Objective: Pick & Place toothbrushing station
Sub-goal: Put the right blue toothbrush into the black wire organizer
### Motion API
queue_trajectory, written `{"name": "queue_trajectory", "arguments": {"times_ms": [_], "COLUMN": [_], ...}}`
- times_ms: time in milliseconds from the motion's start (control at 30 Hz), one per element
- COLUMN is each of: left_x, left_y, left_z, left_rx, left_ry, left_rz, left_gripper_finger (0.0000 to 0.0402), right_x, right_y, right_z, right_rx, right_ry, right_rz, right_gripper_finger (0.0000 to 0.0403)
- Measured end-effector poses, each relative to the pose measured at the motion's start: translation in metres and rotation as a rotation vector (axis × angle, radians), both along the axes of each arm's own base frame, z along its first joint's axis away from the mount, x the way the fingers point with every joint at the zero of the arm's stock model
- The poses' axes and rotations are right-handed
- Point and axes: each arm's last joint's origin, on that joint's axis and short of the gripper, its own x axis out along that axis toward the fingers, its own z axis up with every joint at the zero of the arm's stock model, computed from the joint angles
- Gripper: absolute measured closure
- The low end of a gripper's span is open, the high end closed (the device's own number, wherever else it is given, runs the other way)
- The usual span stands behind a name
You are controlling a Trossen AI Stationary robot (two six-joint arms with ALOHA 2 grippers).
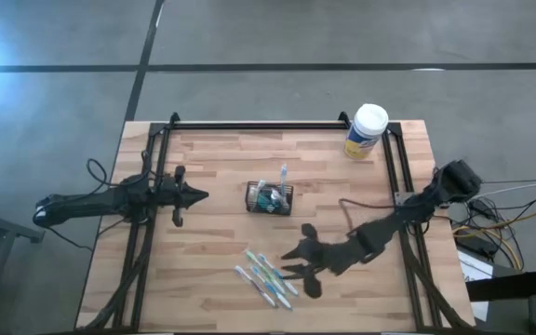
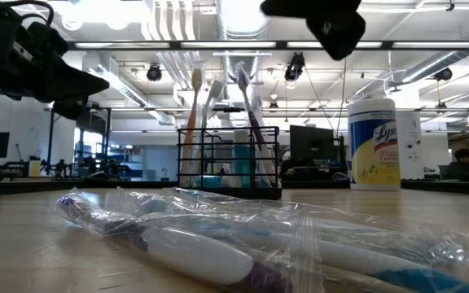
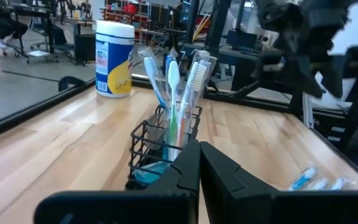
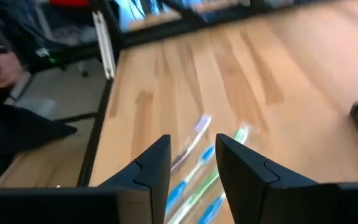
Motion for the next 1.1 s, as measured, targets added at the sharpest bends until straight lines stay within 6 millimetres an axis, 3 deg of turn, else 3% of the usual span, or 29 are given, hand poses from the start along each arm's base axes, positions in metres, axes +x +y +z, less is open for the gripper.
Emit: {"name": "queue_trajectory", "arguments": {"times_ms": [267,400,500,700,1100], "left_x": [0.000,0.000,0.000,0.000,0.000], "left_y": [-0.001,-0.001,-0.001,-0.001,-0.001], "left_z": [0.000,0.001,0.001,0.001,0.001], "left_rx": [-0.016,-0.019,-0.019,-0.020,-0.024], "left_ry": [-0.002,-0.004,-0.006,-0.005,-0.005], "left_rz": [-0.040,-0.042,-0.046,-0.048,-0.048], "left_gripper_finger": [0.0392,0.0392,0.0392,0.0392,0.0392], "right_x": [0.042,0.052,0.056,0.069,0.080], "right_y": [0.031,0.036,0.038,0.037,0.033], "right_z": [-0.007,-0.015,-0.022,-0.034,-0.088], "right_rx": [0.009,-0.014,-0.015,0.019,0.045], "right_ry": [0.224,0.391,0.483,0.498,0.656], "right_rz": [-0.074,-0.162,-0.211,-0.257,-0.264], "right_gripper_finger": [0.0284,0.0284,0.0284,0.0284,0.0284]}}
